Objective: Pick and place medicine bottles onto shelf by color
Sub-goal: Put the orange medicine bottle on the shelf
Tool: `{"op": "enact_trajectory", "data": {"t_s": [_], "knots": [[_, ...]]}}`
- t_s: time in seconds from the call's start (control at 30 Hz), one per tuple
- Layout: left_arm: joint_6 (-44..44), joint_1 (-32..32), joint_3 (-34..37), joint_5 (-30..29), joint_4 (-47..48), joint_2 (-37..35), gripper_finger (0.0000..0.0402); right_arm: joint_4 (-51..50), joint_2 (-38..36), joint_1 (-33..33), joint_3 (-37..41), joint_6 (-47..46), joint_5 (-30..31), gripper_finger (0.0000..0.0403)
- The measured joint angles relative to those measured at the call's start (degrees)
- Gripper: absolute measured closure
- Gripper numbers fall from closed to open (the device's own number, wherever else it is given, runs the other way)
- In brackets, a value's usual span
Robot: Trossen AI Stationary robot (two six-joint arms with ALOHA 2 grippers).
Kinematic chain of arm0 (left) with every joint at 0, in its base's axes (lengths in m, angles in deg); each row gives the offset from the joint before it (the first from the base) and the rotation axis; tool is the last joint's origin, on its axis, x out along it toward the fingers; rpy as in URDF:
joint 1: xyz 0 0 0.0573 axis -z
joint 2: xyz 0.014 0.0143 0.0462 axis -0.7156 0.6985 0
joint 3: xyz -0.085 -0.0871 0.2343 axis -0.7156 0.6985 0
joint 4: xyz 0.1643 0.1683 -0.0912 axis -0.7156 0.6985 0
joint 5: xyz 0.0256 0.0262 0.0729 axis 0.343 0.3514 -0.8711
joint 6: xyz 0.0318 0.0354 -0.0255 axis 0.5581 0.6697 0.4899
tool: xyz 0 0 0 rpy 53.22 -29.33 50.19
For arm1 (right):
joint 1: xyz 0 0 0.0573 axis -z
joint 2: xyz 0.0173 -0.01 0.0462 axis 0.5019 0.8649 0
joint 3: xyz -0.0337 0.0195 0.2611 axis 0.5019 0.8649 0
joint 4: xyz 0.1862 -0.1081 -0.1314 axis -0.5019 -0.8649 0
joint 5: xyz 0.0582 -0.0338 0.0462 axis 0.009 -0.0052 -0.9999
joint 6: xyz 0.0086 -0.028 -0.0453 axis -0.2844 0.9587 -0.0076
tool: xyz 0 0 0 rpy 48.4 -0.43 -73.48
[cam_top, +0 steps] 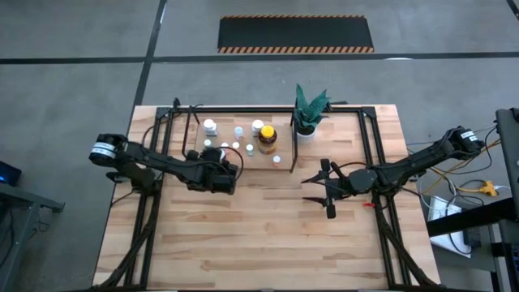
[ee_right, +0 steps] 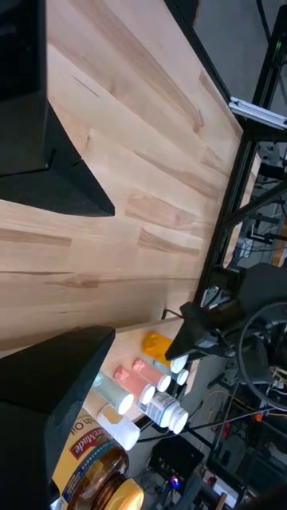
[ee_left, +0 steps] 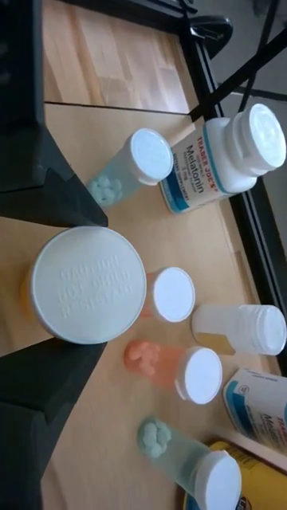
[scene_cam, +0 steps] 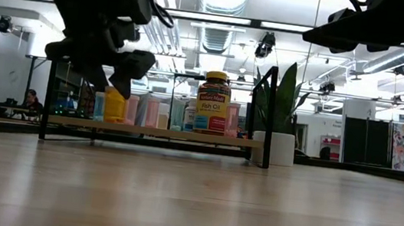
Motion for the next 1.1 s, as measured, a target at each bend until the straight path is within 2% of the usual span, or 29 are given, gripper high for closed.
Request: {"op": "enact_trajectory", "data": {"t_s": [0.2,0.5,0.87,1.1], "knots": [[0.0,-0.2,0.0,-0.4,0.0,0.2,0.021,-0.1,0.0,0.0,0.0,0.0,0.0,0.0177],[0.9,-0.5,0.0,-0.2,0.7,-0.2,0.0164,-0.7,0.0,0.0,0.0,-0.4,0.0,0.0177],[8.9,-0.5,-2.1,1.3,2.4,-3.4,0.0153,-0.8,0.0,0.0,0.0,-0.6,0.0,0.0177],[17.8,-0.5,-6.2,6.9,3.2,-6.6,0.0155,-0.8,0.0,0.0,0.0,-0.6,0.0,0.0177]]}}
